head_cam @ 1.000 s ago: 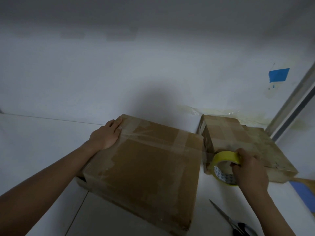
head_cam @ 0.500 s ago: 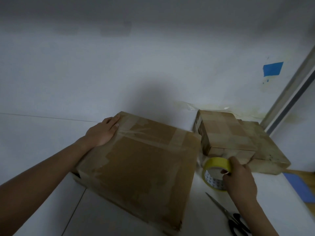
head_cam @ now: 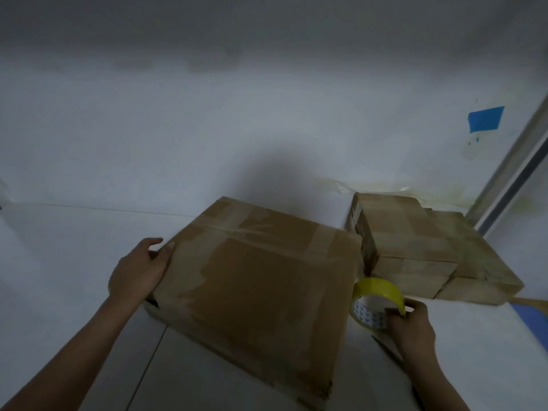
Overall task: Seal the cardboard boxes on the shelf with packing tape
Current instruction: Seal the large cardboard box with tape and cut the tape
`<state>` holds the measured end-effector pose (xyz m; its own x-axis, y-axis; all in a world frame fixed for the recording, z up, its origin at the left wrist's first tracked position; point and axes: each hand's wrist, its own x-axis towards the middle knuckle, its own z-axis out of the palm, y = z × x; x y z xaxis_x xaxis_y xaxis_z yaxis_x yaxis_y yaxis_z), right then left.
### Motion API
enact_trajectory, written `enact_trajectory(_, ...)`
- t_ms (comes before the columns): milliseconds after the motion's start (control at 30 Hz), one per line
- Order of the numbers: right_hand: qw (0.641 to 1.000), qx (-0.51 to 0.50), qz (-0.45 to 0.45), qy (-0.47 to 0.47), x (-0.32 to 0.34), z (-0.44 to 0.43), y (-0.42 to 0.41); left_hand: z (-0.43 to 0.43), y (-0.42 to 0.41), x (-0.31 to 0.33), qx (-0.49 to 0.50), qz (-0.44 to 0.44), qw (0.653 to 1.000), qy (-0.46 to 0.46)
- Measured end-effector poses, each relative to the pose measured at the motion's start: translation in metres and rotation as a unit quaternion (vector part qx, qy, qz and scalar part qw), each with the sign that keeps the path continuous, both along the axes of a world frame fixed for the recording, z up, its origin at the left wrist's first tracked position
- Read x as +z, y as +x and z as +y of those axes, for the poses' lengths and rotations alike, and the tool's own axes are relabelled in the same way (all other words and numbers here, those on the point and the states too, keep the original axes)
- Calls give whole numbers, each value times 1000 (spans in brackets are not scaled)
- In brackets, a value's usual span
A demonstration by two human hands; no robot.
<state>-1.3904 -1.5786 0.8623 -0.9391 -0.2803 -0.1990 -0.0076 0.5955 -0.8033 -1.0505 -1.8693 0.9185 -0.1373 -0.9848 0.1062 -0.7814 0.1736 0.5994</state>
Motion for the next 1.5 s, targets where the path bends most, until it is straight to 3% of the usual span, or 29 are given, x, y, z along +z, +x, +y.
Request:
enact_trajectory(100,1000,1,-18,4,-3,-3,0,15,14,-6,54,223,971,61)
enact_trajectory(200,1000,-1,-30,4,-3,-7,3,33,16,-19,89,416,890,164)
enact_trajectory(267,999,-9,-37,-5,-4,-9,3,40,14,-27,93,471,853,205)
enact_trajectory(367,997,-35,-52,-40,-6,-9,4,39,8,-26,98,511,828,209)
enact_trajectory(600,950,-119,-161,-240,-9,-11,25,37,5,-23,106,515,823,214)
enact_trajectory(733,875,-105,-288,-374,8,-21,43,30,7,-20,115,517,820,216)
enact_trajectory(833,866,-34,-304,-396,29,-28,56,18,16,-22,127,502,822,237)
enact_trajectory(900,871,16,-269,-410,44,-33,64,10,24,-22,136,491,820,260)
enact_trajectory(1100,906,87,-48,-412,99,-52,74,-7,26,-27,162,455,814,324)
enact_trajectory(1300,863,70,16,-500,162,-64,75,7,-2,-28,87,387,832,388)
enact_trajectory(1433,831,71,114,-540,193,-80,87,11,-9,-27,71,335,838,425)
enact_trajectory(1500,838,72,135,-524,202,-93,86,2,-3,-33,69,273,883,375)
